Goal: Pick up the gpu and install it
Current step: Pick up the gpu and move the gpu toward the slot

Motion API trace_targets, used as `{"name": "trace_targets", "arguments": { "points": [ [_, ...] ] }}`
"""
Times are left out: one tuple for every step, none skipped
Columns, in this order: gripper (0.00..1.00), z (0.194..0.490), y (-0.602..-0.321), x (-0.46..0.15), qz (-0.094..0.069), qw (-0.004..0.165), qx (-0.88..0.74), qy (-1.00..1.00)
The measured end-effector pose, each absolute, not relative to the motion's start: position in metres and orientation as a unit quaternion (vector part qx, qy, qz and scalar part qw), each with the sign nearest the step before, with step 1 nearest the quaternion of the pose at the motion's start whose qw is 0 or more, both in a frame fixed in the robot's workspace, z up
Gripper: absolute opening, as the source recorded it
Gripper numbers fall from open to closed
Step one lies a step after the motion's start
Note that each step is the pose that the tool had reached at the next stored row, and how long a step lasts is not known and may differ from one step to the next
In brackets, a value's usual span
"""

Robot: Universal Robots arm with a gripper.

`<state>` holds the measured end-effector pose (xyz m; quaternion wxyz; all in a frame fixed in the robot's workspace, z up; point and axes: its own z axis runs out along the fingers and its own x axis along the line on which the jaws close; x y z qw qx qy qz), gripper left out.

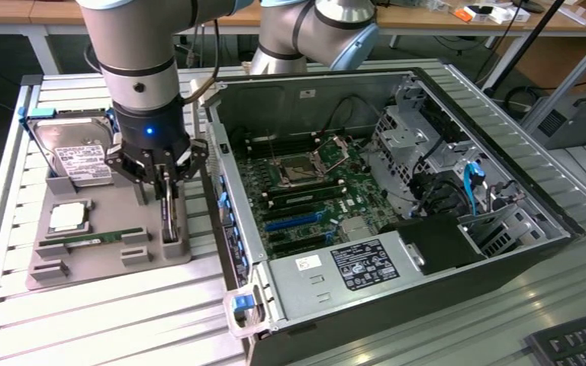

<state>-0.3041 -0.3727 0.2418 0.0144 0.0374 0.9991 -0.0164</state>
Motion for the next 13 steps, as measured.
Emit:
{"name": "trace_targets", "arguments": {
  "points": [
    [0.27, 0.2424, -0.3727, -0.3041, -0.016, 0.015, 0.037, 0.999],
    [0.27, 0.2428, -0.3726, -0.3041, -0.016, 0.015, 0.037, 0.999],
    [0.27, 0.2433, -0.3727, -0.3041, -0.016, 0.015, 0.037, 0.999],
    [0.27, 0.2436, -0.3727, -0.3041, -0.016, 0.015, 0.037, 0.999],
    [0.27, 0.2438, -0.3727, -0.3041, -0.016, 0.015, 0.037, 0.999],
    [0.27, 0.2441, -0.3727, -0.3041, -0.016, 0.015, 0.037, 0.999],
    [0.27, 0.2443, -0.3727, -0.3041, -0.016, 0.015, 0.037, 0.999],
    [0.27, 0.2447, -0.3727, -0.3041, -0.016, 0.014, 0.037, 0.999],
    [0.27, 0.2449, -0.3727, -0.3041, -0.016, 0.015, 0.037, 0.999],
    [0.27, 0.2450, -0.3727, -0.3041, -0.016, 0.015, 0.037, 0.999],
    [0.27, 0.2451, -0.3727, -0.3041, -0.016, 0.015, 0.037, 0.999],
    [0.27, 0.2454, -0.3727, -0.3041, -0.016, 0.014, 0.037, 0.999],
    [0.27, 0.2455, -0.3727, -0.3041, -0.016, 0.015, 0.037, 0.999]
  ]
}}
